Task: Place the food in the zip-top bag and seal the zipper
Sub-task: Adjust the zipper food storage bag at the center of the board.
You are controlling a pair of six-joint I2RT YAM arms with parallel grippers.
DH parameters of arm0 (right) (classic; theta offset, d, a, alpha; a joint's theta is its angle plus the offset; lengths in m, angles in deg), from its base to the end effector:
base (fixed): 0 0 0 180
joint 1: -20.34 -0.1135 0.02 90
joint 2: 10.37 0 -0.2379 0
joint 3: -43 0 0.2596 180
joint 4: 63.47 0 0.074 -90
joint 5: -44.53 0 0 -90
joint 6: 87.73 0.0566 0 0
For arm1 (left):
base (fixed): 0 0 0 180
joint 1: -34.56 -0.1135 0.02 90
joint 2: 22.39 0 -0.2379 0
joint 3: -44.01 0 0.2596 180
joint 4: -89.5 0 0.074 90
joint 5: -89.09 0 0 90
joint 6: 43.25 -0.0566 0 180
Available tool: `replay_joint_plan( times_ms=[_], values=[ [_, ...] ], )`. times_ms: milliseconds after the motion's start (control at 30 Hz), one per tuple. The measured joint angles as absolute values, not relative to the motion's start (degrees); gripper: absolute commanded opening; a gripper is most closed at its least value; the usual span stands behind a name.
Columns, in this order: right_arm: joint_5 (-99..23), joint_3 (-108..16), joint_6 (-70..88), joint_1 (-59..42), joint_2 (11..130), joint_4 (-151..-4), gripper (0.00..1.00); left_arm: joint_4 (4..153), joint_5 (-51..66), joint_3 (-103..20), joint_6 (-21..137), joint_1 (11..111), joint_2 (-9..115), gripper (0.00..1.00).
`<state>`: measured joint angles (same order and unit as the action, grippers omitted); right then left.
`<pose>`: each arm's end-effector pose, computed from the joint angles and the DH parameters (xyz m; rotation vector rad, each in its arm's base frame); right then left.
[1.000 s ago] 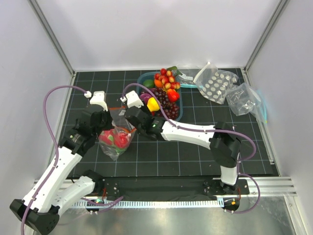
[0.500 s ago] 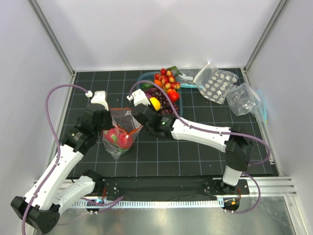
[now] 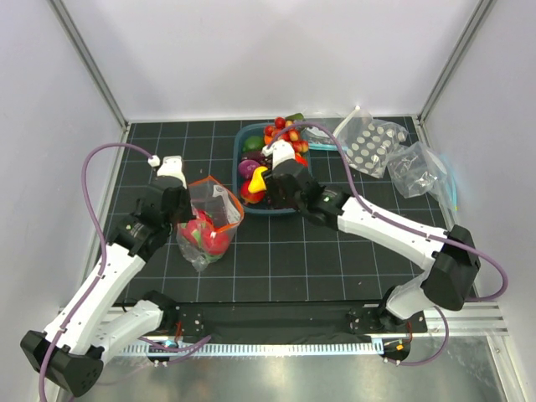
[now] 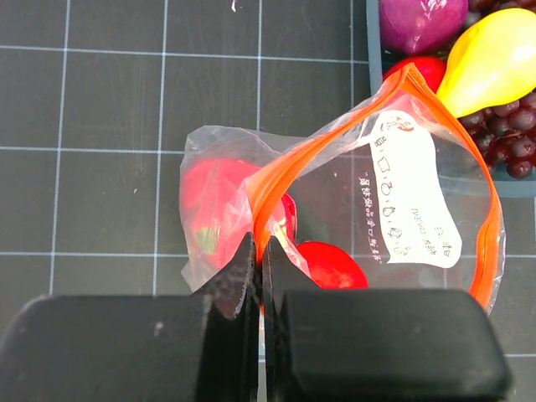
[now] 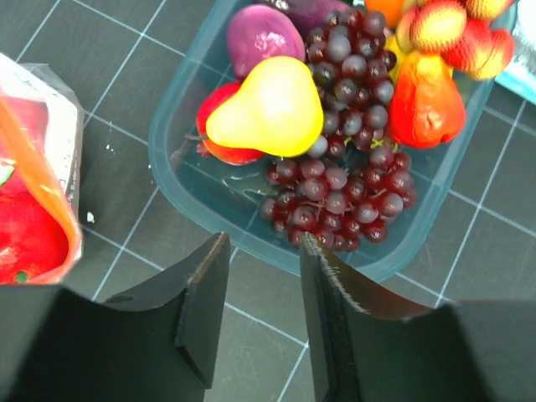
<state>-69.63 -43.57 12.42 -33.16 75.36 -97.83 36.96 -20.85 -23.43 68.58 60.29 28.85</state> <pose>0.2367 0.2809 0.2852 -0.5492 2.0331 0.2121 0.2091 -0.0793 0.2961 -0.1181 2.1599 -0.0928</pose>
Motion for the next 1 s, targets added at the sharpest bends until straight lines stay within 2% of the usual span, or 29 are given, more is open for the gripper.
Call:
replay_joint_plan(
  times_ms=[133,333,633,1000],
  values=[
    [-64.4,-41.4,13.2,-30.9,74.0,-96.9,0.48,36.9,-20.1,-23.4,68.6,60.3,28.8,0.0],
    [-60.5,-42.0,14.1,-33.7,75.2,-95.3,0.5,36.9,-18.8,-23.4,68.6,60.3,28.6,0.0],
    [-69.8,-47.8,13.1,-43.3,80.8,-94.4,0.51,36.9,-18.0,-23.4,68.6,60.3,28.4,0.0],
    [-81.7,-54.9,12.0,-45.8,91.0,-94.1,0.51,36.9,-17.8,-23.4,68.6,60.3,28.4,0.0]
  ],
)
